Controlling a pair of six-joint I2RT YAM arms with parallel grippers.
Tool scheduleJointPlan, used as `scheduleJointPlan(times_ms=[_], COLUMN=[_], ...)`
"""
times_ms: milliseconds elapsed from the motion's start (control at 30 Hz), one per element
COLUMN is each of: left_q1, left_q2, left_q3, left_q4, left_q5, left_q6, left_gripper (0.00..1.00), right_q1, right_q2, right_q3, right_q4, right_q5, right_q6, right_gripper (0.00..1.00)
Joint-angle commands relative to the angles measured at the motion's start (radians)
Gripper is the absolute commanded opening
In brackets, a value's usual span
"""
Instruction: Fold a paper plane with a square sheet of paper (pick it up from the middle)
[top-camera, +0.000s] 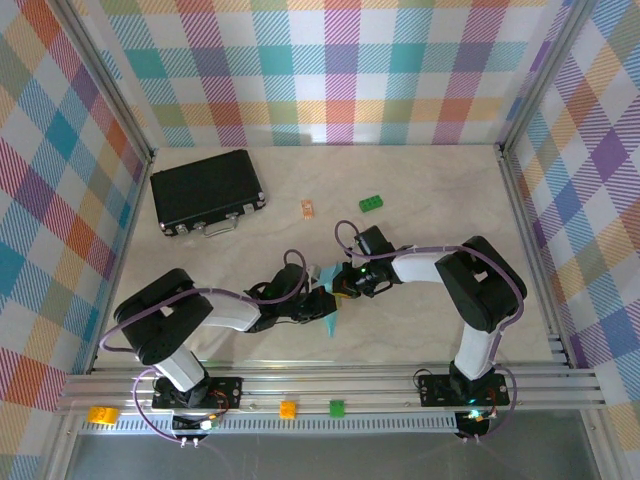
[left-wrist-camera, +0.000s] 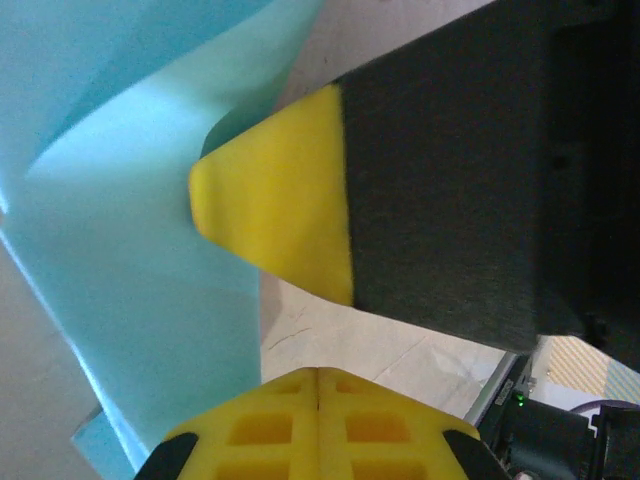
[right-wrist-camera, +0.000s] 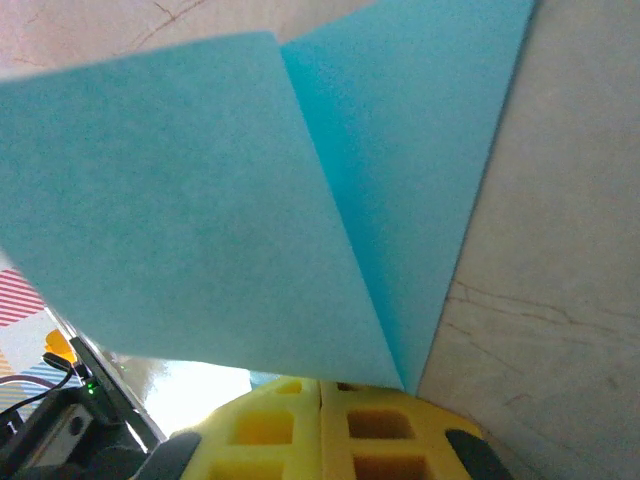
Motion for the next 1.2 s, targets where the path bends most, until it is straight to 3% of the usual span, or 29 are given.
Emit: scheduleJointPlan(times_ms=[0, 133, 500, 933, 1167], left_q1=[0.010, 0.003, -0.059, -0.190, -0.229], left_q2=[0.041, 0.054, 0.034, -0.094, -0.161], left_q3=[-0.021, -0.068, -0.095, -0.099, -0.132], left_q4=[0.113, 0.159, 0.048, -0.250, -0.308], left_q5=[0.056, 0.052, 0.028, -0.055, -0.085], left_q6=[-0.042, -0.063, -0.029, 0.051, 0.054], left_gripper=[0.00, 0.00, 0.00, 0.00, 0.00], right_q1=[0.002, 0.002, 0.003, 0.002, 0.002], right_q2=[0.043, 0.046, 0.057, 0.062, 0.065], right_q3=[-0.041, -0.041, -0.036, -0.027, -0.028], right_q4=[-0.102, -0.103, -0.120, -0.141, -0.135], right_q5=[0.111, 0.111, 0.128, 0.146, 0.142], right_q6=[0.008, 0.008, 0.012, 0.012, 0.015], right_gripper=[0.06, 0.06, 0.05, 0.04, 0.05])
